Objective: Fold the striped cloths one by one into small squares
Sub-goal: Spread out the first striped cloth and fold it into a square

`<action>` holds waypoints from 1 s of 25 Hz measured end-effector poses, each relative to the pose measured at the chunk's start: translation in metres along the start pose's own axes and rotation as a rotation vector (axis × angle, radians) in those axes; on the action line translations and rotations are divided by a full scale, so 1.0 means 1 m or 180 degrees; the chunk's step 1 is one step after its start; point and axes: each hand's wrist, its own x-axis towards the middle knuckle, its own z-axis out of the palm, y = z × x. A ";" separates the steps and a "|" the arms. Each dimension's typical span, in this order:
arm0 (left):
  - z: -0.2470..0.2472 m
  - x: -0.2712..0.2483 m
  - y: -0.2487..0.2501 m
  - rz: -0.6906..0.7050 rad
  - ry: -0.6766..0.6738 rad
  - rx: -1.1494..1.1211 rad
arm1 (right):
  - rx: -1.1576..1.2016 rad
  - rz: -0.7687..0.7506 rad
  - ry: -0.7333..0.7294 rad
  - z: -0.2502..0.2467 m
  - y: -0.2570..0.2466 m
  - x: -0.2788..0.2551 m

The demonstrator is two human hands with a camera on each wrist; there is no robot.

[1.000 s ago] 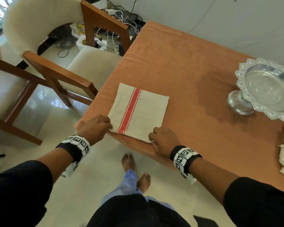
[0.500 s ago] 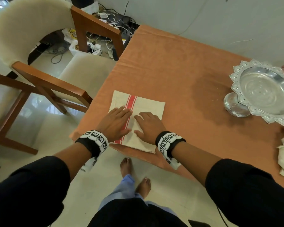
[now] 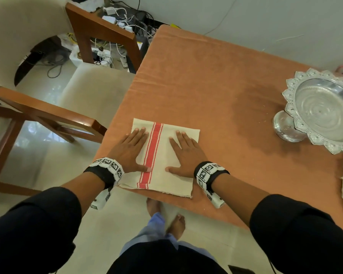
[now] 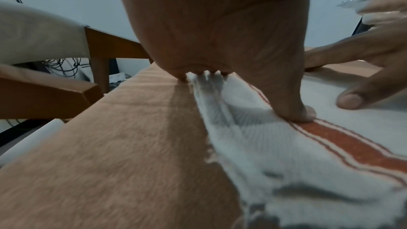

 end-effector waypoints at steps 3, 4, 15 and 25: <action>0.002 -0.008 -0.014 0.0046 -0.0017 -0.0042 | 0.0010 0.0100 -0.0058 0.001 0.018 -0.009; 0.000 -0.009 -0.015 0.0066 0.0015 0.0033 | -0.0015 0.0096 -0.0091 0.001 0.021 -0.011; -0.031 0.066 0.023 0.0636 0.0313 0.0353 | 0.0121 0.0045 0.0225 -0.021 -0.008 0.048; -0.018 0.040 -0.040 0.0166 0.0108 0.0423 | -0.0054 0.0357 0.0134 0.005 0.055 0.009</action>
